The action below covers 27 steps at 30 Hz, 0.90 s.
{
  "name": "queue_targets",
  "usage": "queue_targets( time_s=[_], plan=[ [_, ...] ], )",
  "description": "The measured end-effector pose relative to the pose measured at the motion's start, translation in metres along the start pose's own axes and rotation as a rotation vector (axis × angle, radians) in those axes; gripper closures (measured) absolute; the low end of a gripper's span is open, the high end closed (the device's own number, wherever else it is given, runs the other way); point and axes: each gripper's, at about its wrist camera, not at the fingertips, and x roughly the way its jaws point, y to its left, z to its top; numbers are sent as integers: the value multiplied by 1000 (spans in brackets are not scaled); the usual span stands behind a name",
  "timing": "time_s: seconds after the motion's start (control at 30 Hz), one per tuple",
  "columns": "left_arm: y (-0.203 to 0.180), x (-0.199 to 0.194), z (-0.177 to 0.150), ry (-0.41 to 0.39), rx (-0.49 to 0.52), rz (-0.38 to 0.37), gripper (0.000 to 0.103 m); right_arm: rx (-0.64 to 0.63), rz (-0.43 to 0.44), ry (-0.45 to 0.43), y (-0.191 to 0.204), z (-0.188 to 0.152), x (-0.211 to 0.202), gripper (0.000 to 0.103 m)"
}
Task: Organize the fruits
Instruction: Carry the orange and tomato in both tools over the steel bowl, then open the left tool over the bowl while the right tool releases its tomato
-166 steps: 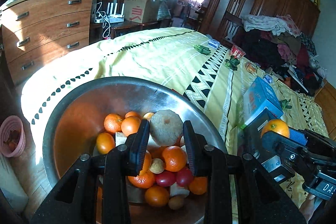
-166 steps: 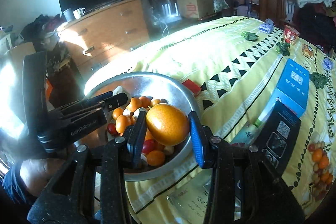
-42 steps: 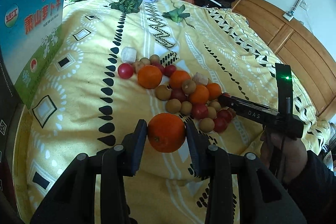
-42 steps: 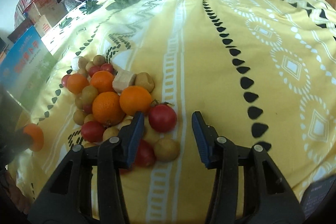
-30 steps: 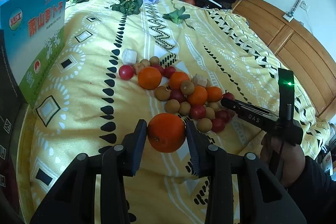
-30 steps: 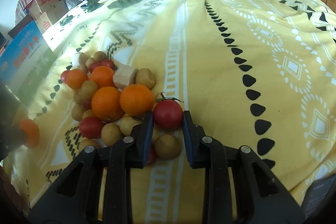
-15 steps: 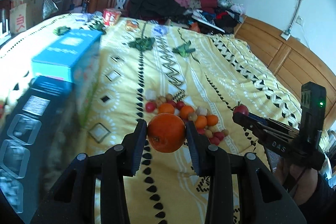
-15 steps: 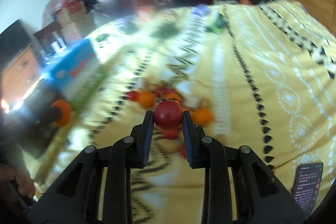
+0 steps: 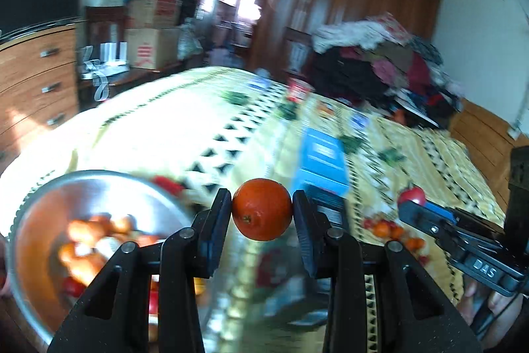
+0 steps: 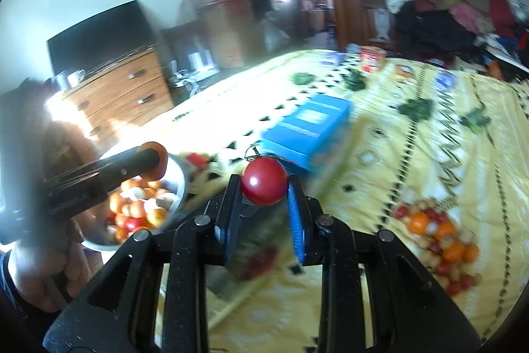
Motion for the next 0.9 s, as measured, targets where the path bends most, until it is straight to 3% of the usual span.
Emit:
queue_targets(
  time_s=[0.17, 0.33, 0.57, 0.9],
  plan=[
    [77, -15, 2, -8, -75, 133, 64, -66, 106, 45, 64, 10, 40, 76],
    [112, -2, -13, 53, -76, 233, 64, -120, 175, 115, 119, 5, 74, 76],
    [128, 5, -28, 83, -60, 278, 64, -149, 209, 213, 153, -14, 111, 76],
    [145, 12, -35, 106, -77, 279, 64, -147, 192, 255, 161, -18, 127, 76]
  ],
)
